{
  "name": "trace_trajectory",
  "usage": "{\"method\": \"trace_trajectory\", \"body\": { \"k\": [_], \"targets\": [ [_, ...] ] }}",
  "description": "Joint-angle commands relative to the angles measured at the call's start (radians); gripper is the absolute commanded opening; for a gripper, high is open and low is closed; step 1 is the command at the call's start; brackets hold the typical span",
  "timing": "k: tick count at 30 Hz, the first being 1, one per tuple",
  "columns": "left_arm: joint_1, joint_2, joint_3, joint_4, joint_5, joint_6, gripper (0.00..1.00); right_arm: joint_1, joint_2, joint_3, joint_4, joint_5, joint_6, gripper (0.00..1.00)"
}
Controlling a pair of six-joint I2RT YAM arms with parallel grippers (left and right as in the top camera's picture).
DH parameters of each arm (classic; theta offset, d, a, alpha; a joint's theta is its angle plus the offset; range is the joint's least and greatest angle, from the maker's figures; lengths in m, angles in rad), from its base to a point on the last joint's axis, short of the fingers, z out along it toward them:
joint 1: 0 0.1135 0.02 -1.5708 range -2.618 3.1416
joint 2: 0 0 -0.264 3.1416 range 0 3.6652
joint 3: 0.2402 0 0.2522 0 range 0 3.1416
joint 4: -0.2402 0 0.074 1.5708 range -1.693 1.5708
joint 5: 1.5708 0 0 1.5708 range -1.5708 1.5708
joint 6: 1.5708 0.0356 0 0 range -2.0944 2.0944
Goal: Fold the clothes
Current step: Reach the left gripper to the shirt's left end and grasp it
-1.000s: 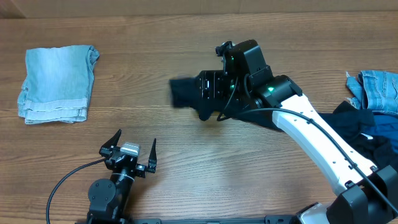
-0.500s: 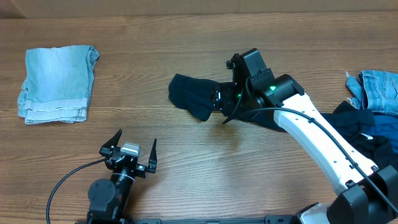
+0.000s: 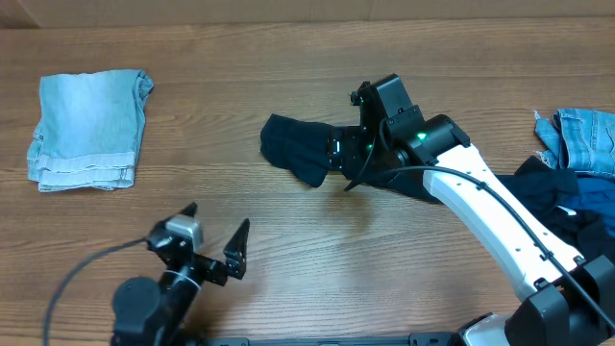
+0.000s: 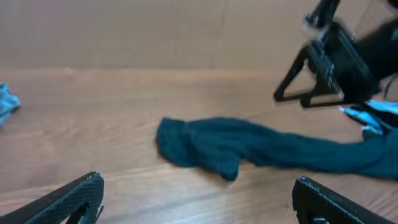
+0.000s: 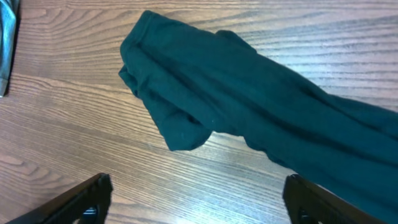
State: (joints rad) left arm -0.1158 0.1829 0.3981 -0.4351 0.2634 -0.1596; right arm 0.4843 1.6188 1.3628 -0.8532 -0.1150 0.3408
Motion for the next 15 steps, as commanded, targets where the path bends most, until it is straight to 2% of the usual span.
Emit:
{"method": "trace_trajectory", "body": {
  "k": [1, 4, 7, 8, 10, 12, 15],
  "targets": [
    [0.004, 0.261, 0.2, -0.096, -0.026, -0.021, 1.0, -0.004, -0.026, 0.022, 0.0, 0.008, 0.007, 0.94],
    [0.004, 0.513, 0.351, -0.175, 0.032, -0.021, 1.0, -0.004, -0.026, 0.022, -0.005, 0.008, 0.007, 0.95],
    [0.004, 0.71, 0.423, -0.15, 0.123, -0.021, 1.0, -0.004, -0.026, 0.022, -0.01, 0.009, 0.007, 0.95],
    [0.004, 0.762, 0.423, -0.134, 0.15, -0.067, 1.0, -0.004, -0.026, 0.022, -0.01, 0.009, 0.007, 0.95],
    [0.004, 0.844, 0.423, -0.091, 0.196, -0.136, 1.0, -0.004, -0.026, 0.022, -0.01, 0.009, 0.006, 0.96],
    [0.003, 0.914, 0.423, -0.078, 0.273, -0.139, 1.0, -0.004, -0.026, 0.022, -0.012, 0.01, 0.006, 0.96],
    [-0.061, 0.933, 0.425, -0.086, 0.222, -0.136, 1.0, -0.004, -0.026, 0.022, -0.014, 0.01, 0.006, 0.97]
  ]
}}
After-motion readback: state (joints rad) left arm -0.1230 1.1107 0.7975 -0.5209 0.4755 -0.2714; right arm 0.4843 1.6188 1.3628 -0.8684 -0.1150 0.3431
